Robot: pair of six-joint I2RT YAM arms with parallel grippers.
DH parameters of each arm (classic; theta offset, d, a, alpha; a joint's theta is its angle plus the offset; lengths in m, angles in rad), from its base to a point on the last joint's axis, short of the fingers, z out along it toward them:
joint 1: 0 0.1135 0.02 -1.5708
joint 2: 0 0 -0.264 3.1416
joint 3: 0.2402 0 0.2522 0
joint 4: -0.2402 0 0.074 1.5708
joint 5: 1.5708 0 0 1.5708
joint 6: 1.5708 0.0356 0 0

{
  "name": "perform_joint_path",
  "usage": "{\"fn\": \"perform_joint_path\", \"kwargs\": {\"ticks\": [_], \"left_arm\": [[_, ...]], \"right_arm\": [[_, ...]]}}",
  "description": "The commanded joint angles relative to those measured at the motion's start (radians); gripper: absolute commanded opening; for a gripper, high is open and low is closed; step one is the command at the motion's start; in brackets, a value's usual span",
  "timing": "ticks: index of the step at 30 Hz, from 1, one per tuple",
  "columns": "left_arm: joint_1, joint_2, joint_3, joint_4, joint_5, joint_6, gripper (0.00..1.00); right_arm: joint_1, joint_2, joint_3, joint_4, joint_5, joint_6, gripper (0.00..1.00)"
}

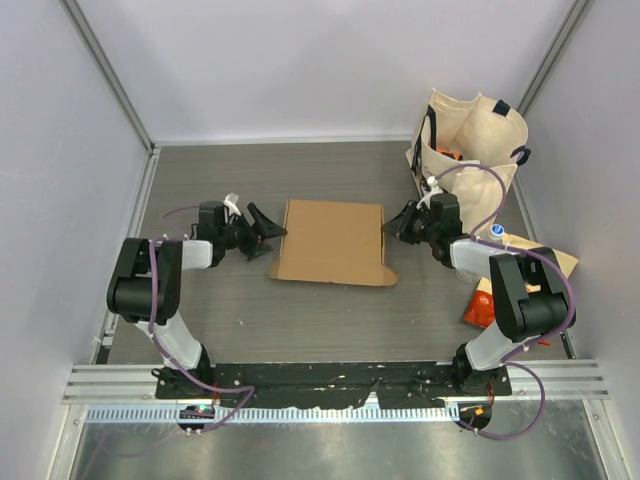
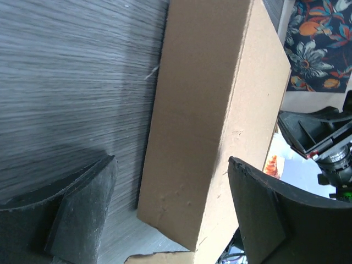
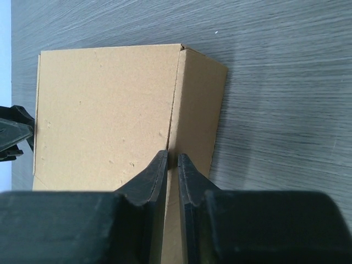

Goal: Fold the paper box

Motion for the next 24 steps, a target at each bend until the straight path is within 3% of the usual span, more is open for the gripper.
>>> {"fn": "perform_joint_path", "kwargs": {"ticks": [1,13,20,23,24], "left_arm": [[-0.031,0.039,0.033,0.111,0.036,-0.024,0.86],[-0.091,0.111,0.057,0.133,0.033,-0.047,0.86],[-0.14,0.143,0.074,0.221,0.11,-0.103,0.85],[-0.151,0.154,0.06,0.338,0.15,-0.194,0.77],[-0.151,0.155,0.048,0.373,0.159,-0.243,0.7]], "right_arm": [[-0.037,0.031,-0.037,-0.094,0.071,0.013,0.17],[-0.063,0.034,-0.041,-0.106,0.086,0.012,0.17],[-0.066,0.043,-0.041,-0.095,0.075,0.009,0.17],[-0.066,0.049,-0.035,-0.092,0.049,0.005,0.18],[-0.064,0.051,-0.032,-0.086,0.042,0.007,0.18]]}}
